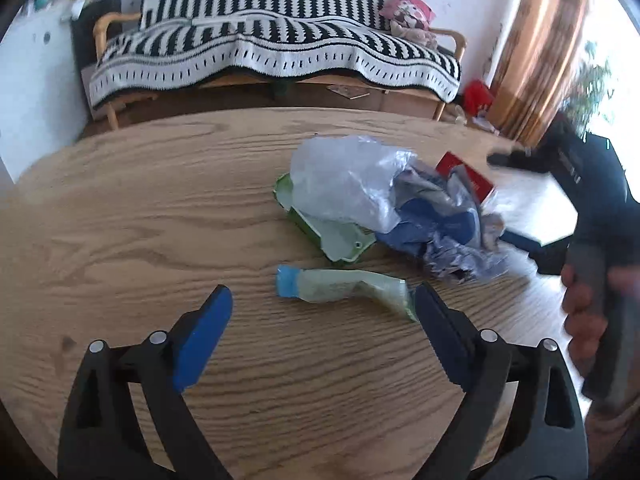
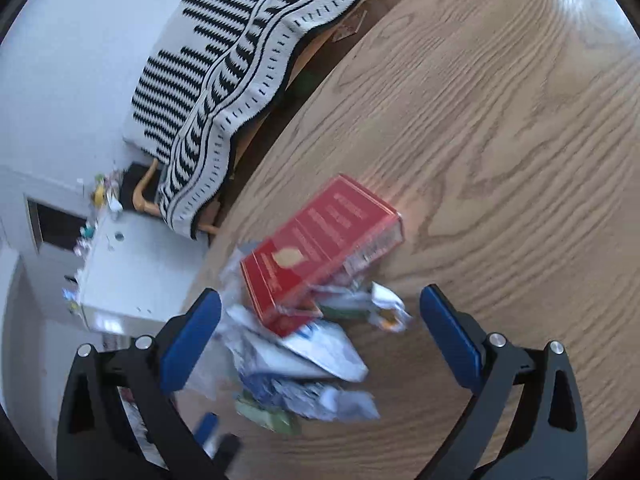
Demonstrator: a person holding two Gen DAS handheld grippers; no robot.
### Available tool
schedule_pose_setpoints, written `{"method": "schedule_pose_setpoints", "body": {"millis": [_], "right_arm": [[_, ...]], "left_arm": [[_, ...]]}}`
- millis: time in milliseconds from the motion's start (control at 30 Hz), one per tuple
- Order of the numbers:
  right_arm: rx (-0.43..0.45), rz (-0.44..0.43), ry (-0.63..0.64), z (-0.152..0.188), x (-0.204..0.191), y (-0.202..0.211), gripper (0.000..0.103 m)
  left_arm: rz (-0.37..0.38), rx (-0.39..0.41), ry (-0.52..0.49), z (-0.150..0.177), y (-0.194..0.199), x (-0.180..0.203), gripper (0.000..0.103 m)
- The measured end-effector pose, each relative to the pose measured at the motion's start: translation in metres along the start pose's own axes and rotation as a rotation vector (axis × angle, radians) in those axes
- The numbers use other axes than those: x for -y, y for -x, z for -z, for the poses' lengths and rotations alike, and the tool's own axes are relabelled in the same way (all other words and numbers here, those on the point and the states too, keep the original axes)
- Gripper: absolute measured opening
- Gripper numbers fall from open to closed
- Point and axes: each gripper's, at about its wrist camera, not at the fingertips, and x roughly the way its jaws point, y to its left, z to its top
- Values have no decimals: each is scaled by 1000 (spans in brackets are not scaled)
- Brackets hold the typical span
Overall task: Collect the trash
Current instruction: 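Move both open tools back over the trash on the table, then grasp the white wrapper with the right tool while the left tool grasps the green-capped tube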
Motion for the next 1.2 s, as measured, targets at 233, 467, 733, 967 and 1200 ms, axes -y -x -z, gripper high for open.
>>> {"method": "schedule_pose_setpoints", "body": {"millis": [233,467,733,967,1200], "right_arm": [[61,122,170,-3,2,4,95],[45,124,298,3,4,1,74],[11,124,429,19,-5,-9,43],[-76,55,447,30,-2,-15,16],[-57,64,423,42,-1,-7,16]], "left_arm": [[-22,-29,80,-1,-13,13,92],[-79,-15,135,-3,-27,22,92],[-191,-28,83,0,-35,15,93],[-205,-83,67,16,-14,-8,94],[-188,-71,148,30,4,-28,96]]}}
